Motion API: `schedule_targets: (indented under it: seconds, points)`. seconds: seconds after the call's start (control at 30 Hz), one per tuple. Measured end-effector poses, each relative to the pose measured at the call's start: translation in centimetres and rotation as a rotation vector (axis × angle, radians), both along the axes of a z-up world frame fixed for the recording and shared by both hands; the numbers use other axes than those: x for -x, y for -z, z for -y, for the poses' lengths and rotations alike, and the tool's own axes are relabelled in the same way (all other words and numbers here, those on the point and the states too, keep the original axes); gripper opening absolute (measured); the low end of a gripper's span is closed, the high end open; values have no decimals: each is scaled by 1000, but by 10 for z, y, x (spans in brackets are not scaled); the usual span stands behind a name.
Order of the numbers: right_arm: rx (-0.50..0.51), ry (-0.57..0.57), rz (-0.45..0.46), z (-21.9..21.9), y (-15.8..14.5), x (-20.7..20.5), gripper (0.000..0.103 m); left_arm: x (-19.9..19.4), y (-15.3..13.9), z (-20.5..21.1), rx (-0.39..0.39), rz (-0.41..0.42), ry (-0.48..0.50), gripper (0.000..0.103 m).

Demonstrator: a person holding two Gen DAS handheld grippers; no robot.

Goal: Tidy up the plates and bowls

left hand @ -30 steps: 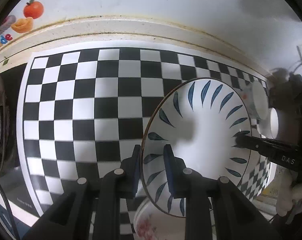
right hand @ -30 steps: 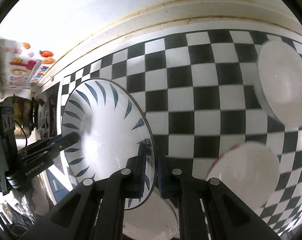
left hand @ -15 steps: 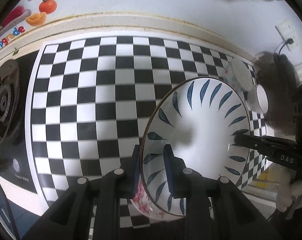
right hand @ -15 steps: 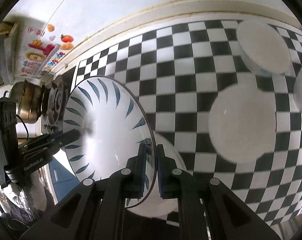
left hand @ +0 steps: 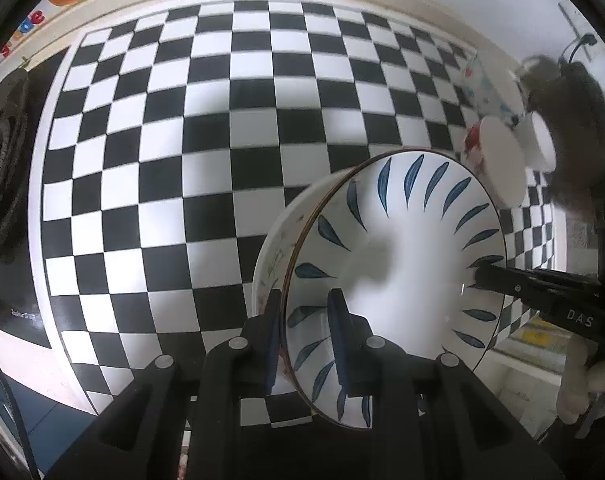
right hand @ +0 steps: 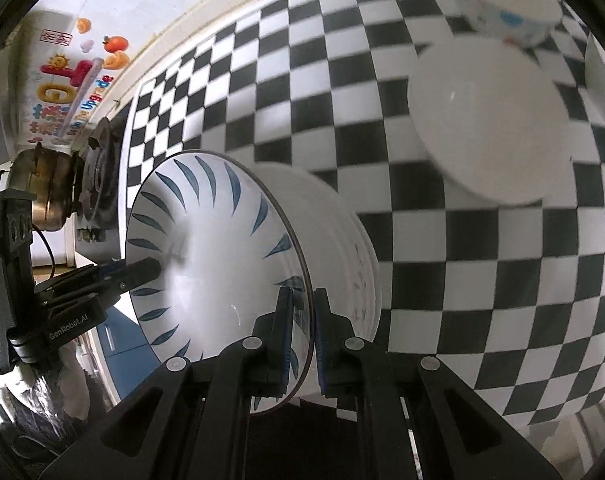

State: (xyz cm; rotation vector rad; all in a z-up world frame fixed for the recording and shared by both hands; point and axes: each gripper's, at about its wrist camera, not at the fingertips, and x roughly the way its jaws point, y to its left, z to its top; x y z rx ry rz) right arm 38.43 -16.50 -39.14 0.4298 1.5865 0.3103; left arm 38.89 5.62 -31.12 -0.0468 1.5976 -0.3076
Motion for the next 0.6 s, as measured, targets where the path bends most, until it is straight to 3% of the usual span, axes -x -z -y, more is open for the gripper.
schedule_targets:
  seconds: [0.6]
  points:
    - [39,15,-70,3,44,6,11,-1,45,18,-43,-88,40,20]
